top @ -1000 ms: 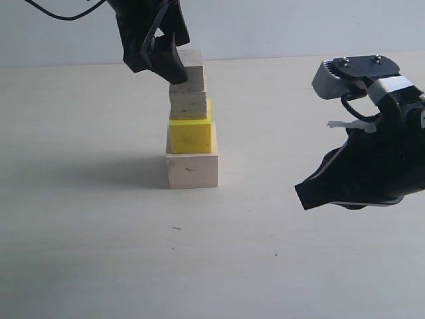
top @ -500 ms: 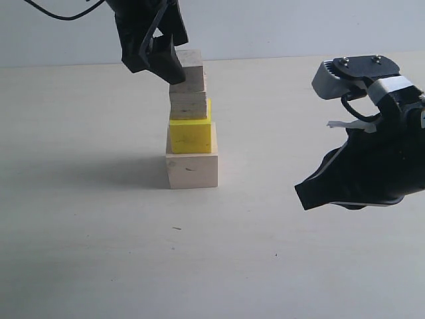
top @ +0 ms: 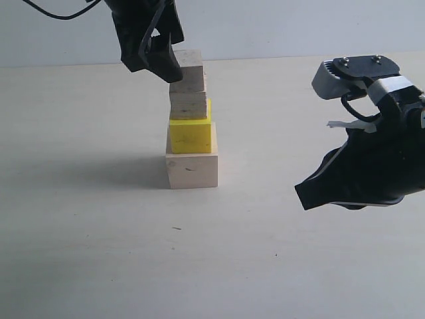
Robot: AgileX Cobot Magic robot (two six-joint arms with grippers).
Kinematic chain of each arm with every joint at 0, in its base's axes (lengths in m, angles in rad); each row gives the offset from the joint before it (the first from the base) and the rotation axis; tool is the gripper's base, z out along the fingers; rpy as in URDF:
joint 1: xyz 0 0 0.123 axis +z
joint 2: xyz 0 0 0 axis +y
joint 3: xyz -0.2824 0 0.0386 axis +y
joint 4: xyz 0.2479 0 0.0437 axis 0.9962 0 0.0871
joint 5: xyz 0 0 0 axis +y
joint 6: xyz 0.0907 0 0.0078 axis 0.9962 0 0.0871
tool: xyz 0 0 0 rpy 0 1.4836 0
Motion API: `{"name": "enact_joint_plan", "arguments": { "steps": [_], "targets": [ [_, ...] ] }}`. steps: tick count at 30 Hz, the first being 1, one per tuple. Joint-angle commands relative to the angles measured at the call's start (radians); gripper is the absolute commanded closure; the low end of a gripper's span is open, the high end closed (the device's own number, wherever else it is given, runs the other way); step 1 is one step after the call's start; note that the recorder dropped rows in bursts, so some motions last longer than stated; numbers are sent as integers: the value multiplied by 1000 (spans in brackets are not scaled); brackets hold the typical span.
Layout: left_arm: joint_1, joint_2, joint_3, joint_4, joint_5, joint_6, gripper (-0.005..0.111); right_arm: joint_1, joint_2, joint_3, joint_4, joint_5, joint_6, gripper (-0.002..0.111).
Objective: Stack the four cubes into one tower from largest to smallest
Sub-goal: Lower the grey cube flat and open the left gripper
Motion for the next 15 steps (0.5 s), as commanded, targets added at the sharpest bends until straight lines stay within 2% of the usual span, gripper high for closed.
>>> {"name": "enact_joint_plan", "arguments": {
  "steps": [1, 15],
  "targets": [
    [2, -3, 4, 1, -12, -12, 40, -2, -5, 4, 4, 0, -9, 108],
    [4, -3, 4, 23, -23, -30, 40, -2, -5, 4, 4, 0, -9, 108]
  ]
}}
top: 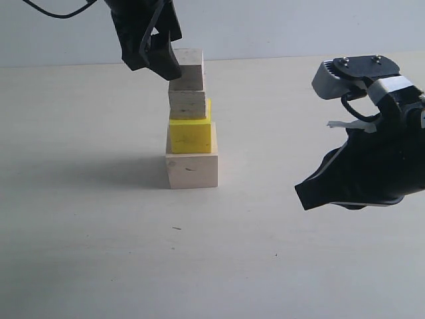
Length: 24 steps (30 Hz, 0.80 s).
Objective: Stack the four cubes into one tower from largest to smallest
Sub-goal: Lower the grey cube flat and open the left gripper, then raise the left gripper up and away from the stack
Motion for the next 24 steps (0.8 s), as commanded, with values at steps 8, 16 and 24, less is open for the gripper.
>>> {"name": "enact_joint_plan", "arguments": {
  "steps": [8, 16, 24],
  "targets": [
    [2, -3, 4, 5, -5, -9, 40, -2, -5, 4, 4, 0, -9, 108],
    [2, -15, 4, 5, -1, -11, 40, -2, -5, 4, 4, 0, -9, 108],
    [2, -103, 4, 3, 23, -13, 40, -2, -5, 4, 4, 0, -9, 108]
  ]
}}
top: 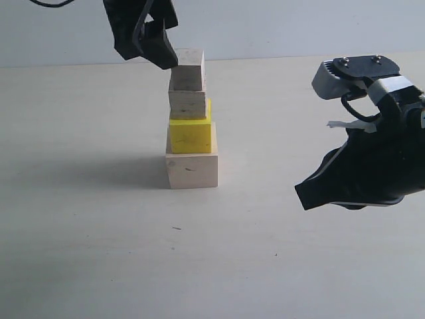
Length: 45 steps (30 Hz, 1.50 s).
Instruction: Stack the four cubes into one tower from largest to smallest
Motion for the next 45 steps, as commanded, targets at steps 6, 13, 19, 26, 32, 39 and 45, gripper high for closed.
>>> {"name": "enact_joint_plan", "arguments": {
  "steps": [6, 13, 19, 26, 32, 39, 45],
  "targets": [
    [2, -165, 4, 43, 23, -95, 78, -2, -5, 4, 4, 0, -8, 108],
    [16, -296, 4, 228, 23, -280, 107, -2, -5, 4, 4, -15, -7, 108],
    [115, -376, 20, 255, 23, -448, 107, -2, -5, 2, 4, -27, -7, 108],
    [172, -447, 155, 251, -1, -562, 107, -2, -5, 2, 4, -34, -7, 108],
    [172, -507, 380, 251, -124, -627, 107, -2, -5, 2, 7, -36, -7, 108],
    [172, -537, 543, 234, -282, -662, 107, -2, -5, 2, 25, -36, 2, 108],
    [172, -562, 543, 230, -305, -720, 107, -2, -5, 2, 18, -49, 2, 108]
  ]
}}
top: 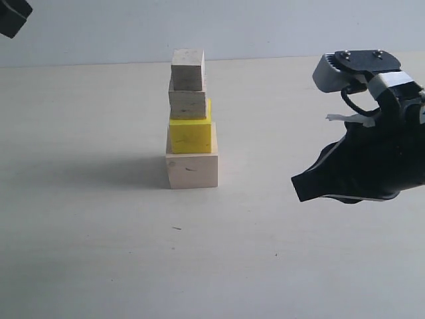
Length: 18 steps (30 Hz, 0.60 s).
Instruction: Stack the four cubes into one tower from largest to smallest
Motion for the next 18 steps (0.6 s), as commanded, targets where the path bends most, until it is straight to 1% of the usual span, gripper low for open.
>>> {"name": "enact_joint_plan", "arguments": {
  "steps": [1, 5, 9, 12, 15, 18],
  "targets": [
    [3, -35, 11, -31, -52, -58, 107, -2, -5, 2, -17, -55, -2, 108],
    [3, -89, 112, -201, -182, -27, 107, -2, -7, -2, -75, -227, -30, 108],
    [3, -139, 229, -282, -299, -17, 107, -2, -20, -34, -170, -374, -29, 108],
    [3, -198, 326, -363, -388, -17, 107, -2, -48, -64, -256, -439, -29, 108],
    [3, -270, 429, -472, -472, -6, 107, -2, -80, -88, -264, -463, -26, 108],
    [3, -355, 544, -506, -544, 14, 107, -2, -117, -96, -261, -469, -20, 108]
  ]
}}
